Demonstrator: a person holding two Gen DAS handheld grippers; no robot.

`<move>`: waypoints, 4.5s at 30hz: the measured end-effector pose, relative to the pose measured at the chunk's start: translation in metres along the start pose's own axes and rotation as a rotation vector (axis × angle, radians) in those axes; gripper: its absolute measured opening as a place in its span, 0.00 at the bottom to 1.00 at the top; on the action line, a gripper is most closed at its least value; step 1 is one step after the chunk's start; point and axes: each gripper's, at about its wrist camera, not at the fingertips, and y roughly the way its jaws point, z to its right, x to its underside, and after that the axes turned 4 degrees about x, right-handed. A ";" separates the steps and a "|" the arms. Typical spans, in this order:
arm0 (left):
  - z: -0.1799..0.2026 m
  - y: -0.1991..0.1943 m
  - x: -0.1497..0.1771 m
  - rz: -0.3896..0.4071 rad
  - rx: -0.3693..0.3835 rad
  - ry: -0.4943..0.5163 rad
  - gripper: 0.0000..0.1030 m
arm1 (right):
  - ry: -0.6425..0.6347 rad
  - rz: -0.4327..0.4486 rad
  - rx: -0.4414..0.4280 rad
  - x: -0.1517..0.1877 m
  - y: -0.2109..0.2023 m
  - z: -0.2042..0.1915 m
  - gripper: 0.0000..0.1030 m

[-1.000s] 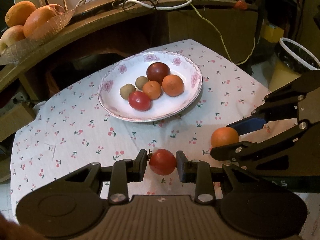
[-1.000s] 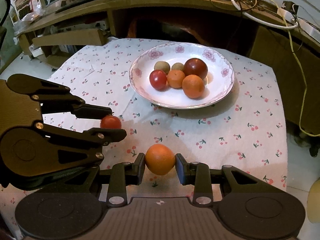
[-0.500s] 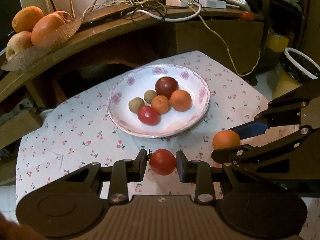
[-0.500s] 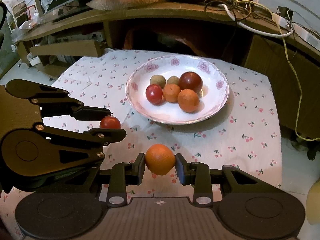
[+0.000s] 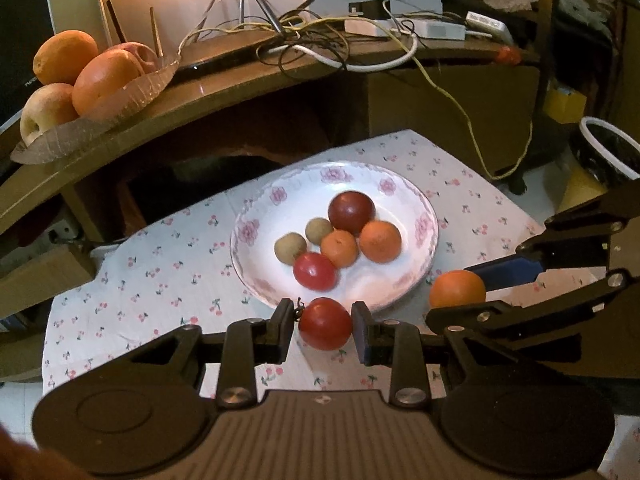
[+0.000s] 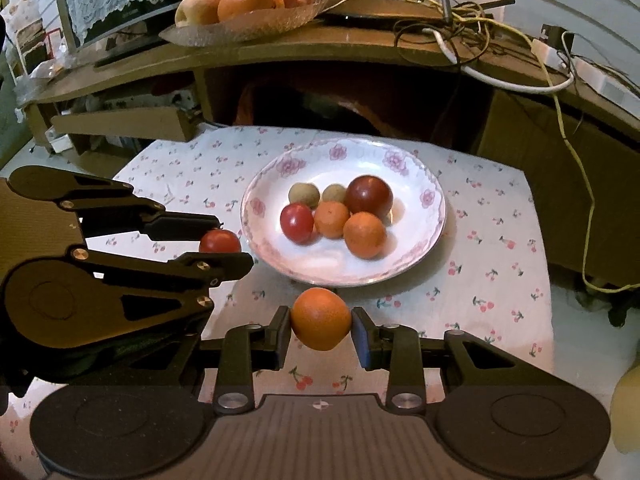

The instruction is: Organize fruits

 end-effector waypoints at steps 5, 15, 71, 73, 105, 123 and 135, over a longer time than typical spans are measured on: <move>-0.006 0.003 -0.010 0.024 -0.005 -0.021 0.35 | 0.029 0.022 0.000 -0.009 0.002 0.005 0.34; -0.020 0.025 -0.023 0.030 -0.009 -0.050 0.35 | 0.048 0.055 0.005 -0.024 0.021 0.013 0.34; -0.048 0.086 -0.049 0.085 0.022 -0.100 0.36 | 0.004 0.116 0.051 -0.055 0.074 0.039 0.40; -0.047 0.085 -0.049 0.090 0.016 -0.091 0.37 | 0.006 0.117 0.053 -0.055 0.074 0.039 0.41; -0.034 0.018 -0.024 0.059 -0.060 -0.102 0.52 | 0.070 0.129 0.080 -0.044 0.029 0.039 0.50; -0.021 -0.014 0.004 0.048 -0.106 -0.168 0.68 | 0.111 0.092 0.079 -0.010 -0.008 0.021 0.51; -0.009 -0.033 0.021 0.039 -0.183 -0.173 0.90 | 0.135 0.103 0.079 0.006 -0.032 0.013 0.52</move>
